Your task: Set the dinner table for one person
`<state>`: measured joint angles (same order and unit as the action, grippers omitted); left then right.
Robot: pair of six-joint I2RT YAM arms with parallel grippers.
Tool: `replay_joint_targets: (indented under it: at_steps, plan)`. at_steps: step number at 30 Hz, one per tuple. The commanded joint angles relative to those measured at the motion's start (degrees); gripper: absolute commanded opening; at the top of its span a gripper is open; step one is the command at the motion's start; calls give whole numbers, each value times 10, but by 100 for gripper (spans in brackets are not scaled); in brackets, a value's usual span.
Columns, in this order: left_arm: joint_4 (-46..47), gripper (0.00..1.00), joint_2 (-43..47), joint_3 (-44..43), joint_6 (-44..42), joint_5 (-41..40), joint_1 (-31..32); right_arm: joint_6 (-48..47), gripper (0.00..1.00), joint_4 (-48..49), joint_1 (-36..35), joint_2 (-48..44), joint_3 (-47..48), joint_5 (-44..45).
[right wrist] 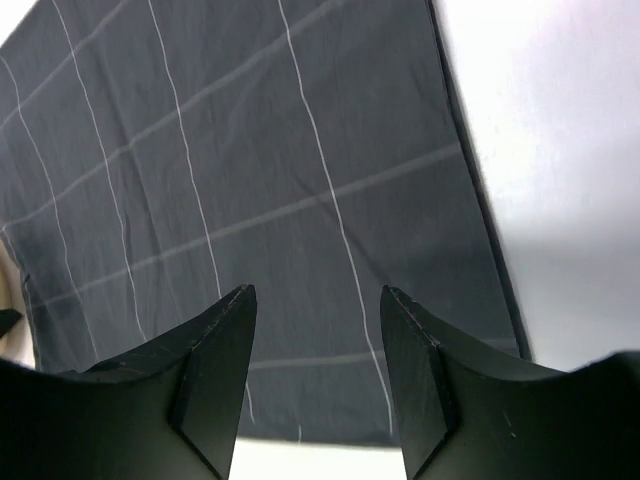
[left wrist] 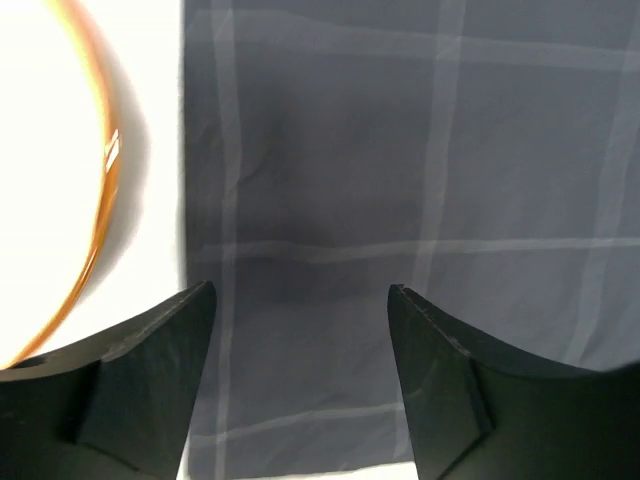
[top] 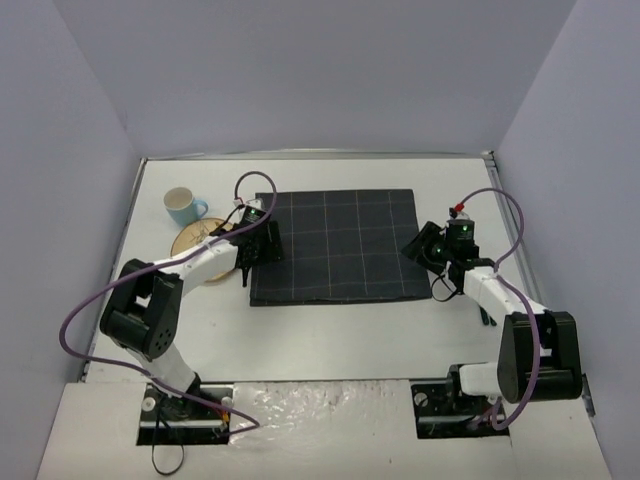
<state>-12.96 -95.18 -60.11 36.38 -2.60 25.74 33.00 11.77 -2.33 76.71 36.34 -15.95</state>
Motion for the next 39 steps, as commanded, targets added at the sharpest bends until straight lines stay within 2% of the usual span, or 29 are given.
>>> replay_joint_targets:
  at_steps: [1, 6, 11, 23, 25, 28, 33, 34, 35, 37, 39]
  plan:
    - [31, 60, 52, 38, 36, -12, -2, 18, 49, 60, 0, -56, -36, -26]
    - [35, 50, 27, 79, 60, -17, -1, 37, 49, 93, 5, -54, -101, -28]
    - [17, 40, 3, 81, 69, -49, -3, 45, 49, 97, 19, -41, -138, -20]
    - [-30, 37, -11, 62, 74, -79, -13, 51, 50, 56, 21, -78, -162, 24]
    - [-41, 41, 0, 50, 67, -80, -12, 39, 55, 51, 21, -89, -149, 16]
    - [-54, 54, 34, 14, 54, -83, -7, 18, 65, 34, 21, -105, -103, 2]
    - [-76, 87, 117, -40, 35, -89, -7, 3, 77, 19, 21, -141, -38, -20]
    - [-75, 92, 143, -43, 35, -93, -10, 0, 81, 18, 21, -151, -22, -23]
    - [-74, 96, 161, -41, 37, -94, -14, -2, 91, 17, 21, -157, -13, -32]
    - [-64, 97, 202, -20, 48, -88, -34, -4, 98, 18, 21, -171, 2, -47]
    - [-45, 97, 248, 29, 64, -81, -66, -8, 100, 24, 21, -182, 8, -67]
